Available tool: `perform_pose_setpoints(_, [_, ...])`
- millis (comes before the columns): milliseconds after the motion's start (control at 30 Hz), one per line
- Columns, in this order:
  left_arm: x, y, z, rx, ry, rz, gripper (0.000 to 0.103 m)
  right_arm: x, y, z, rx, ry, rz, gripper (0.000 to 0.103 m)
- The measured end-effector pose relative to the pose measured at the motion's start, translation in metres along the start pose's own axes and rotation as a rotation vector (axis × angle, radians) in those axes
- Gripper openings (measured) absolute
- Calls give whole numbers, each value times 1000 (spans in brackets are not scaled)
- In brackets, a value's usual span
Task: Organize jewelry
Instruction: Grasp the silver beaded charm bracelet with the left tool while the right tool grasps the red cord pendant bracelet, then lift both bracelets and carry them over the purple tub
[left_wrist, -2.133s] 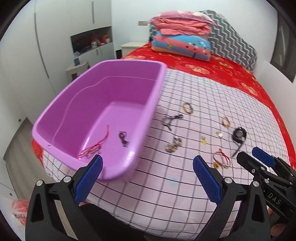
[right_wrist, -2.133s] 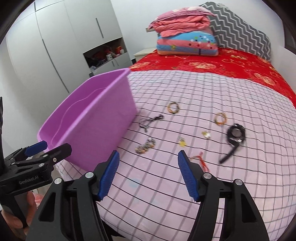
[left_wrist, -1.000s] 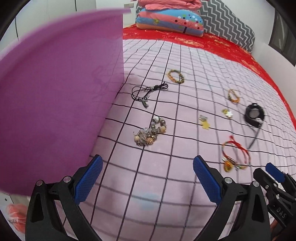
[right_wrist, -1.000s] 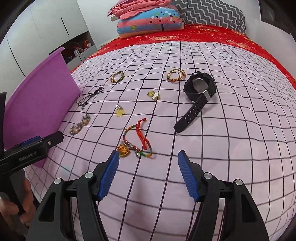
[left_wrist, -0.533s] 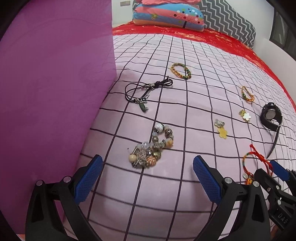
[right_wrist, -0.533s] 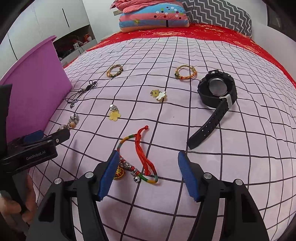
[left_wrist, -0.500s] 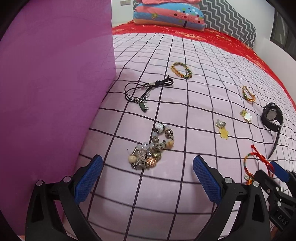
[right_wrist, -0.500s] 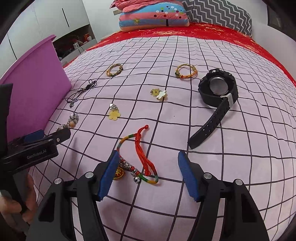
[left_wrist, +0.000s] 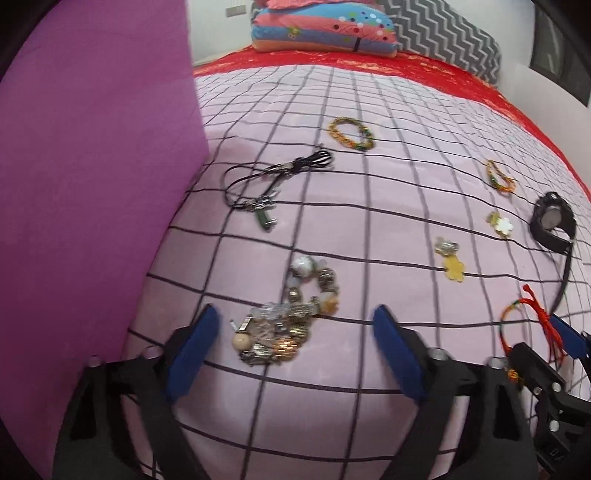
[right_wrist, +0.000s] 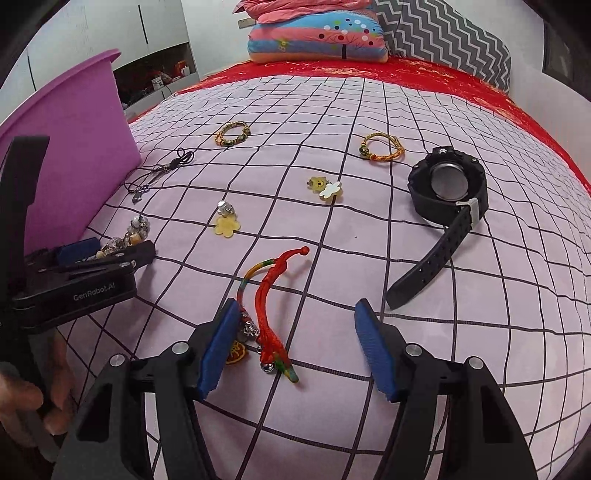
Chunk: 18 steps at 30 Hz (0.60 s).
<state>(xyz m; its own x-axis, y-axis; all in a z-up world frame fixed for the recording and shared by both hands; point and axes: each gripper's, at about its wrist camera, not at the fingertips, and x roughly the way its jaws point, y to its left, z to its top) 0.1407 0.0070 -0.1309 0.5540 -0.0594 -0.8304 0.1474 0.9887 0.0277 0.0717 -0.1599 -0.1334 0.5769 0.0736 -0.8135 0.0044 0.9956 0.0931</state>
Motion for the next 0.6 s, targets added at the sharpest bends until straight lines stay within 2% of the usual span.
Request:
perform_pose_setpoints(33, [-1,-3,0,9,-3,-5,64,0,1,0,-5,0,1,57])
perform_pose_setpoints(67, [-2,-6,-1,20,-4,-14,60,1,3,0,-14,2,1,53])
perform_pose_setpoints(133, [-4,-10,-2,35,-2,-43,39,2,7,0,-37,5,9,46])
perform_pose_setpoints(167, [-4,-12,-1,41,3,-59,33,2,8,1,-45,5,10,38])
perform_pose_setpoints(200, [-5,-14,-1,45,8,-67,27,2,10,2,-53,5,17,25])
perform_pose_setpoints(233, [-5,-15,0,47,14,-75,21,2,12,2,-59,7,30,17])
perform_pose_setpoints(267, [-6,-15,1,46,17,-77,21,3,14,4,-63,14,46,7])
perform_pose_setpoints(467, [-14,-11,-1,11,37,-131,19,-3,17,3,-56,5,63,7])
perform_pose_setpoints(500, [-17,-10,-2,8,34,-137,17,-5,16,3,-48,3,68,7])
perform_pose_setpoints(533, [-20,-11,-2,7,31,-141,7,-7,16,2,-41,2,73,7])
perform_pose_setpoints(600, [-26,-12,-3,3,31,-151,7,-10,15,2,-32,1,83,7])
